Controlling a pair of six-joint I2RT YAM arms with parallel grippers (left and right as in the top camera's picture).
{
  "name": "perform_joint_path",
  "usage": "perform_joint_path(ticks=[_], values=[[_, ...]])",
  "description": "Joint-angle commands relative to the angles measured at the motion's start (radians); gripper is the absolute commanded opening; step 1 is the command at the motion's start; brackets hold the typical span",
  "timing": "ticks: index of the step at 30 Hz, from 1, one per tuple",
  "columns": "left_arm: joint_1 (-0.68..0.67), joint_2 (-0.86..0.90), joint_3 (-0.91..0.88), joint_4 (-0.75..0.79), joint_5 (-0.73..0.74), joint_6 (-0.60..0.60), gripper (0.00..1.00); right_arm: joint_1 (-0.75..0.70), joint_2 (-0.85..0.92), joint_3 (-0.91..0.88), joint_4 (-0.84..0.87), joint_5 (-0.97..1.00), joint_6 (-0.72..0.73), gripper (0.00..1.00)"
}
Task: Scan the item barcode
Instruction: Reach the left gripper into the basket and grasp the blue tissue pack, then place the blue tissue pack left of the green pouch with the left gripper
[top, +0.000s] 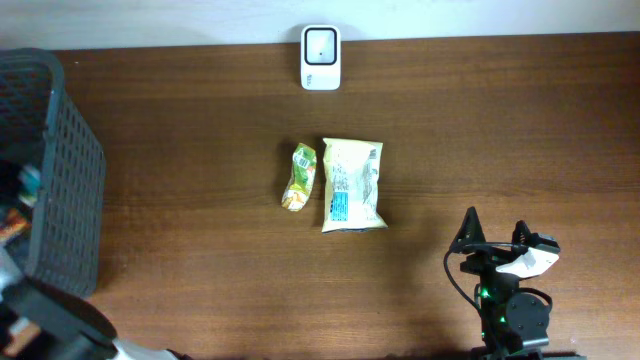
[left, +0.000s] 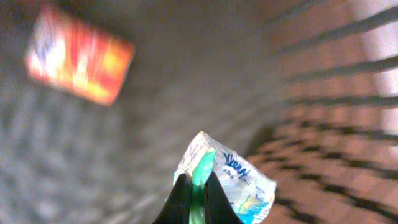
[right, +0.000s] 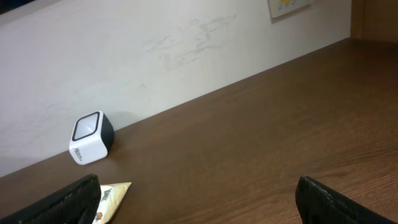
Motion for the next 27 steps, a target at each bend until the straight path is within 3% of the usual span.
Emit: perform_joint_path(ticks=[1, 6, 9, 12, 18, 27], values=[[-0.001, -0.21, 0.141, -0.013, 0.076, 0.006, 0.0, 0.006, -0.006, -0.007, -0.004, 0.019, 0.001, 0.99], [-0.079, -0.367, 0.15, -0.083, 0.124, 0.007, 0.0, 0.006, -0.006, -0.007, -0.004, 0.02, 0.001, 0.99], [-0.214, -0.382, 0.143, -0.184, 0.123, 0.007, 0.0, 0.006, -0.006, -0.007, -0.004, 0.019, 0.001, 0.99], [-0.422, -0.354, 0.072, -0.18, 0.112, 0.045, 0.0, 0.006, -0.006, -0.007, -0.004, 0.02, 0.001, 0.99], [-0.712, -0.21, -0.085, -0.088, 0.007, 0.048, 0.0, 0.006, -0.006, -0.007, -0.004, 0.019, 0.001, 0.99], [-0.967, 0.122, -0.131, 0.069, 0.01, 0.047, 0.0, 0.006, -0.006, -0.007, -0.004, 0.019, 0.001, 0.99]])
